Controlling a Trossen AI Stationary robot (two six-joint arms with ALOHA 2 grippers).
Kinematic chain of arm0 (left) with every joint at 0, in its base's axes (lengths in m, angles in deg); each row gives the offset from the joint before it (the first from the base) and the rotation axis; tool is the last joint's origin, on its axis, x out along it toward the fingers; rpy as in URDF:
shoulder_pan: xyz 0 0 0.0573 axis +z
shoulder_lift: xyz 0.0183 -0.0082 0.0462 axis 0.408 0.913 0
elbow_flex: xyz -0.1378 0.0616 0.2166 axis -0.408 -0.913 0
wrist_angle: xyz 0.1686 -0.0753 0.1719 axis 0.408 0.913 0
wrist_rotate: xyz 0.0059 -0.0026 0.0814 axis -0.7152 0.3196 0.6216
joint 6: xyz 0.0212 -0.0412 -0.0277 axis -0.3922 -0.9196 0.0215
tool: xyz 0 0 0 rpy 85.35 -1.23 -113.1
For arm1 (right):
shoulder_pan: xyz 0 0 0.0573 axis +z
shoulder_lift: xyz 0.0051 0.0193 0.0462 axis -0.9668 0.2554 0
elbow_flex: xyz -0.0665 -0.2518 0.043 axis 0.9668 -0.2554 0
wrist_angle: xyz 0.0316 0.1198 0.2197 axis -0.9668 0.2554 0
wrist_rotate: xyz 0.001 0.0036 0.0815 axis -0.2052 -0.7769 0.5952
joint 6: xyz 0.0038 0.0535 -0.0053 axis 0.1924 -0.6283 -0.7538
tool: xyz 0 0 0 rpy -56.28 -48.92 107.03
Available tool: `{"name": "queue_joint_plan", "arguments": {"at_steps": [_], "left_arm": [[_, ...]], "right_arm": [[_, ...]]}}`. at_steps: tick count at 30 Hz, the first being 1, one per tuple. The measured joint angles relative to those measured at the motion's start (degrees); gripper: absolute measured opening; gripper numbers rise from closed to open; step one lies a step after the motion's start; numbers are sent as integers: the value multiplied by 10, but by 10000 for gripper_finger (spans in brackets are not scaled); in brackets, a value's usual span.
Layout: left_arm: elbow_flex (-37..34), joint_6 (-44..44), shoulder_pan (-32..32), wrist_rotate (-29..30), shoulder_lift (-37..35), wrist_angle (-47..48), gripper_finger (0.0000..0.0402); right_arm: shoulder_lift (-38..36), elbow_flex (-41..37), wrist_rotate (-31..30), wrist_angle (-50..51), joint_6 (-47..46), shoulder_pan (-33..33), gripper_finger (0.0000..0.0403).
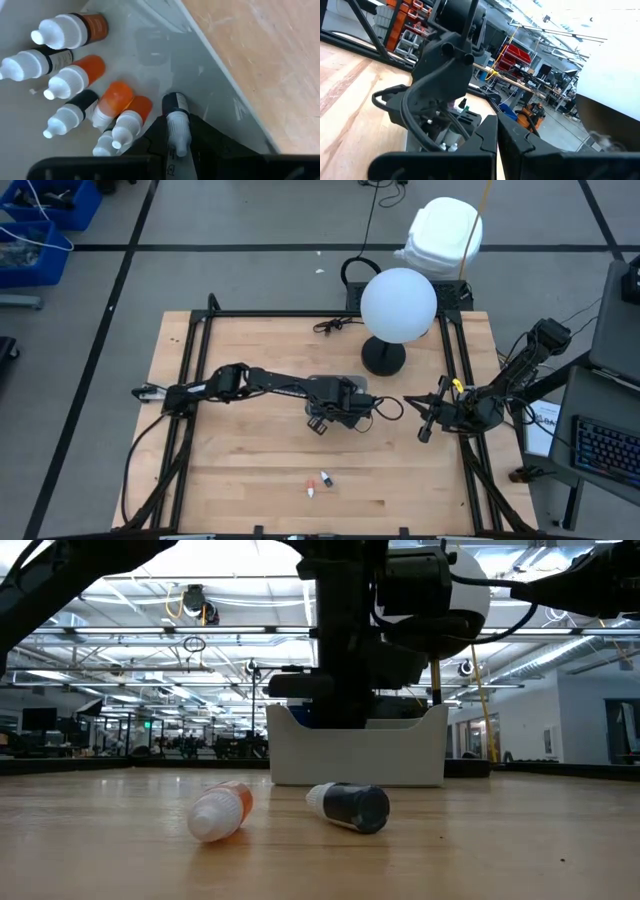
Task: Pick & Place food coloring
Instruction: Put the left small purple food coloring bottle into the gray bin, then put the small purple food coloring bottle into the gray bin
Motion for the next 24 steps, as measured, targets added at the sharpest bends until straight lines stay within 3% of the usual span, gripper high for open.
{"name": "queue_joint_plan", "arguments": {"at_steps": [4,9,16,24], "left_arm": [[2,1,-1,19,2,-4,69],[1,2,-1,50,7,-20,135],[0,5,-6,49,6,-37,207],[1,6,-50,88,-27,-32,240]], "right_arm": [[0,0,0,1,0,0,0],[0,0,0,2,0,0,0],[0,0,0,2,3,0,0],[0,0,0,0,17,0,0]]}}
